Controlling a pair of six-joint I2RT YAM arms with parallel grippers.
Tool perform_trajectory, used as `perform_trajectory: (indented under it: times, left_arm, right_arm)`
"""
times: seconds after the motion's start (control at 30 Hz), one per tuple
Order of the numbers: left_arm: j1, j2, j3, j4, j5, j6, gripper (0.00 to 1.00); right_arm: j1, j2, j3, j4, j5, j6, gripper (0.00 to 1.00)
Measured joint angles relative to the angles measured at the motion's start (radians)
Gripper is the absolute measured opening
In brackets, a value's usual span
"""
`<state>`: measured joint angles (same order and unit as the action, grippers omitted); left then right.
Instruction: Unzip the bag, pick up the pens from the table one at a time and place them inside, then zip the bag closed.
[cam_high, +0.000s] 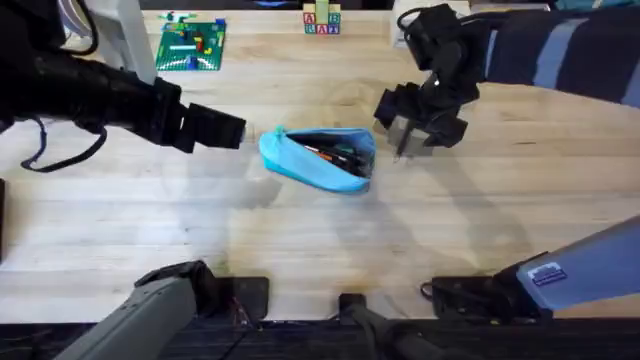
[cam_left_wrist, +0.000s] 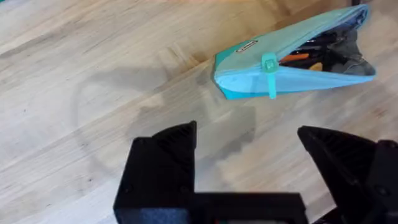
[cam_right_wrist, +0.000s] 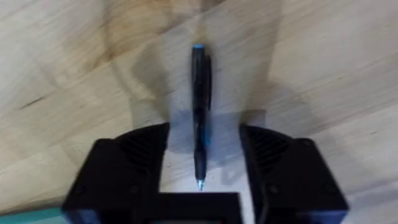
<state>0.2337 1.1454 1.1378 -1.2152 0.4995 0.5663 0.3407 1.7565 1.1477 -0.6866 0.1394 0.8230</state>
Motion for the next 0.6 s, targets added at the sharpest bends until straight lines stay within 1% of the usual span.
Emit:
perform_trajectory:
  times: [0.1, 0.17, 0.23, 0.27, 0.3, 0.37, 0.43, 0.47, 0.6]
  left_arm:
    - [0.000, 0.000, 0.000, 0.000, 0.000, 0.000, 0.995]
    - [0.000, 0.000, 0.000, 0.000, 0.000, 0.000, 0.995]
    - [0.000, 0.000, 0.000, 0.000, 0.000, 0.000, 0.995]
    - [0.000, 0.000, 0.000, 0.000, 0.000, 0.000, 0.995]
    - [0.000, 0.000, 0.000, 0.000, 0.000, 0.000, 0.995]
    - [0.000, 0.000, 0.000, 0.000, 0.000, -0.001, 0.995]
    - [0.000, 0.000, 0.000, 0.000, 0.000, -0.002, 0.995]
    - [0.000, 0.000, 0.000, 0.000, 0.000, -0.002, 0.995]
    - [0.000, 0.000, 0.000, 0.000, 0.000, -0.002, 0.995]
  right_arm:
    - [-0.002, 0.004, 0.000, -0.004, 0.008, 0.000, 0.732]
    - [-0.003, 0.005, 0.000, -0.005, 0.014, -0.002, 0.561]
    - [-0.004, 0.006, 0.000, 0.001, 0.013, -0.002, 0.341]
    - [-0.004, 0.006, 0.000, 0.002, 0.013, -0.005, 0.270]
    - [-0.004, 0.006, 0.000, 0.000, 0.013, -0.004, 0.225]
    - [-0.004, 0.006, 0.000, 0.002, 0.013, -0.004, 0.179]
    - [-0.004, 0.006, 0.000, 0.003, 0.014, -0.005, 0.076]
    - [-0.005, 0.006, 0.001, 0.005, 0.016, -0.004, 0.047]
    - [-0.004, 0.006, 0.002, 0.005, 0.016, -0.005, 0.042]
